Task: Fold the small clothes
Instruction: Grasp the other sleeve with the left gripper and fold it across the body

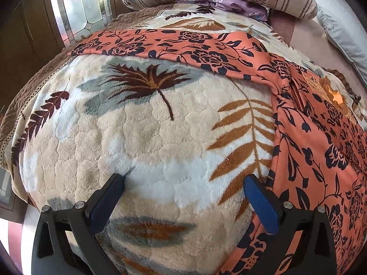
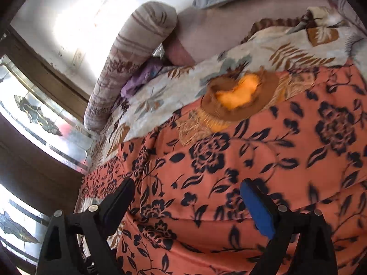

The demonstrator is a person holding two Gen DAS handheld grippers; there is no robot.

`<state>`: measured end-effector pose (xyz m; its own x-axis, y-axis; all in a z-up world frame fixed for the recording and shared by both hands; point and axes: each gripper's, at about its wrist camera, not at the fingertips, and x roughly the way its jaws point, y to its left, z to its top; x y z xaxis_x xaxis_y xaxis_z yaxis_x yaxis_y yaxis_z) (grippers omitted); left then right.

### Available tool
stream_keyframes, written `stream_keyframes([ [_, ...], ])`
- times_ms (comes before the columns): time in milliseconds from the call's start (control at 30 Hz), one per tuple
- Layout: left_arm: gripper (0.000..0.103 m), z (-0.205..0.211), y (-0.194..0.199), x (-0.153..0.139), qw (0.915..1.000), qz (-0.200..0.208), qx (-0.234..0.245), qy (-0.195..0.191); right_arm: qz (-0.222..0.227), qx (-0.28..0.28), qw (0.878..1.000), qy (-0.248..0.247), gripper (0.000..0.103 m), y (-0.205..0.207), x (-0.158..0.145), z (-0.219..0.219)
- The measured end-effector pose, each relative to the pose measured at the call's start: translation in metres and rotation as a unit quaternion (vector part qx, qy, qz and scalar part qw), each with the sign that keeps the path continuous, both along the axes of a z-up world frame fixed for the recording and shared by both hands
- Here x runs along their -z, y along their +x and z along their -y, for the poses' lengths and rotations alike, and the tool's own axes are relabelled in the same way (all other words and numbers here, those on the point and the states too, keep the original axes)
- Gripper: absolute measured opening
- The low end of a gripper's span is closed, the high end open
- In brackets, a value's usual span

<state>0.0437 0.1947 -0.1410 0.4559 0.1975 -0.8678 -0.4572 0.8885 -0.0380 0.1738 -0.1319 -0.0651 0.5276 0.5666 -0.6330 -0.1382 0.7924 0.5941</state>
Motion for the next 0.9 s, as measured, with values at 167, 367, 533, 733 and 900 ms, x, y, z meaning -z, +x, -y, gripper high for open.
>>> stream_keyframes([
  [167, 0.103, -0.005, -0.001, -0.002, 0.9998, -0.001, 0.016, -0.011, -0.005, 0.081, 0.997, -0.001, 0.095, 0.036, 0.006, 0.069],
  [367, 0.103, 0.024, 0.009, -0.061, 0.9945, 0.081, 0.063, -0.019, -0.046, 0.047, 0.997, 0.048, 0.092, 0.047, 0.025, 0.109],
  [533, 0.103, 0.105, 0.076, -0.093, 0.9706, 0.123, 0.197, -0.063, 0.002, 0.111, 0.994, 0.006, 0.092, 0.064, 0.0, 0.185],
  [733, 0.103, 0.174, 0.154, -0.06, 0.9548, 0.099, 0.273, -0.064, -0.093, 0.13, 0.987, -0.02, 0.063, 0.127, 0.057, 0.239],
  [900, 0.103, 0.175, 0.193, -0.01, 0.9703, 0.02, 0.238, -0.039, -0.105, 0.109, 0.985, -0.089, 0.031, 0.164, 0.076, 0.22],
])
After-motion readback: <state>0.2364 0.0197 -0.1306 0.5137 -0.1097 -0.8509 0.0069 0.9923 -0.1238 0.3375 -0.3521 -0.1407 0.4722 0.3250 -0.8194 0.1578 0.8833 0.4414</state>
